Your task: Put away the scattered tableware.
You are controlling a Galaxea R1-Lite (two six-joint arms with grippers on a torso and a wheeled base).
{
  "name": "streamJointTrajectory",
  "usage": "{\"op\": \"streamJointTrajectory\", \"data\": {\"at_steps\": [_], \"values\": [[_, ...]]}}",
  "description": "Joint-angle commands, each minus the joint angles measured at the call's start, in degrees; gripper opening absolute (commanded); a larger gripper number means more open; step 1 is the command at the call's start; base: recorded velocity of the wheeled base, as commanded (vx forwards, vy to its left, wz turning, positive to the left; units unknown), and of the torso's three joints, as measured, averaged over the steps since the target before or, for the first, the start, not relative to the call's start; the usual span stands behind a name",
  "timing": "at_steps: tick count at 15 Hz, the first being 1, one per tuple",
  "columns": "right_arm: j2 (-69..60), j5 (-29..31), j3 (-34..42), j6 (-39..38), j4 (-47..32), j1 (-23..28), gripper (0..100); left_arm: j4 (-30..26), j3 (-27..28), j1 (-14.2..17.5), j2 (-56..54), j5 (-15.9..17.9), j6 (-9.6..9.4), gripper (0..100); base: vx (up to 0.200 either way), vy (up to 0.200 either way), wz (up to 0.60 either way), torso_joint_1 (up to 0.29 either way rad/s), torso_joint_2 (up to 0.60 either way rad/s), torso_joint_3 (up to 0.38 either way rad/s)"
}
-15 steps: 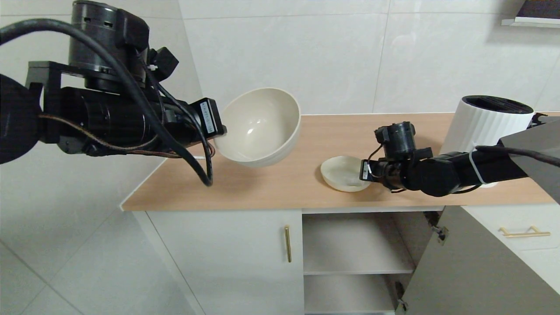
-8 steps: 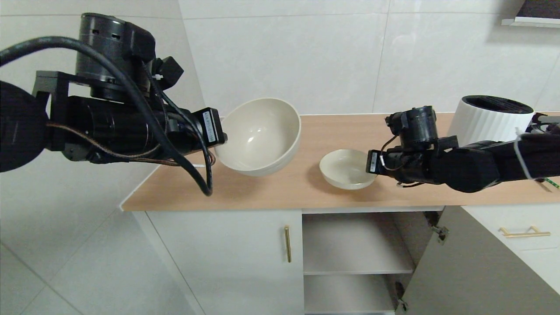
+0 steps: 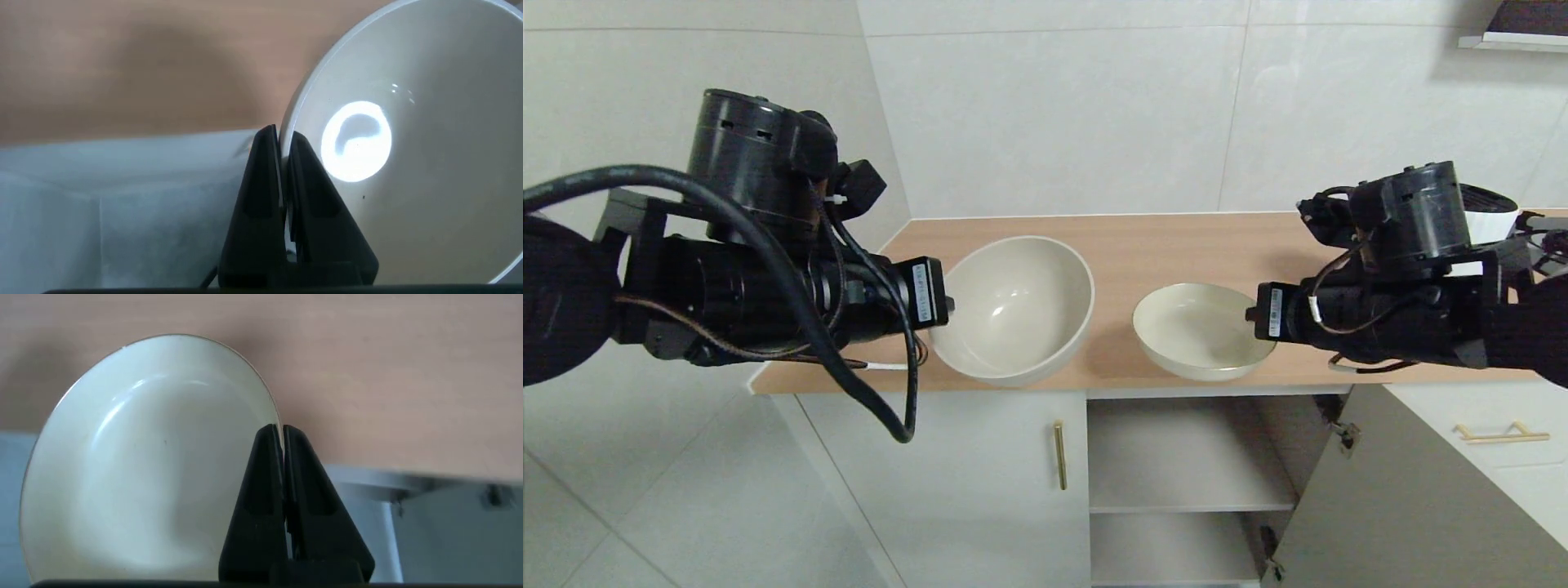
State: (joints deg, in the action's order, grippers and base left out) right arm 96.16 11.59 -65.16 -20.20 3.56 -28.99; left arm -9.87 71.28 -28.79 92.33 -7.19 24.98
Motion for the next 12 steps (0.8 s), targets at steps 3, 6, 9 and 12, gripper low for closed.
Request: {"op": "streamJointTrajectory", "data": {"at_steps": [3, 6, 9, 12], "values": [[-8.2, 6.6, 6.9, 0.1, 0.0, -4.2, 0, 1.0, -3.7, -0.4, 0.2, -0.1, 0.16, 0, 0.0, 0.0, 0.0, 0.0, 0.0, 0.0], [-11.6, 7.0, 10.4, 0.0, -0.2, -6.1, 0, 2.0, -7.4, -0.4, -0.2, -0.1, 0.42, 0, 0.0, 0.0, 0.0, 0.0, 0.0, 0.0], [-11.5, 10.0, 12.9, -0.4, 0.0, -8.2, 0, 5.4, -10.1, -0.3, 1.4, -0.1, 0.42, 0, -0.067, 0.0, 0.0, 0.001, 0.0, -0.001], [-11.7, 10.0, 13.8, -0.4, 0.0, -8.2, 0, 5.6, -10.2, -0.3, 3.2, -0.2, 0.33, 0, -0.2, 0.0, 0.0, 0.009, 0.0, -0.002]]}}
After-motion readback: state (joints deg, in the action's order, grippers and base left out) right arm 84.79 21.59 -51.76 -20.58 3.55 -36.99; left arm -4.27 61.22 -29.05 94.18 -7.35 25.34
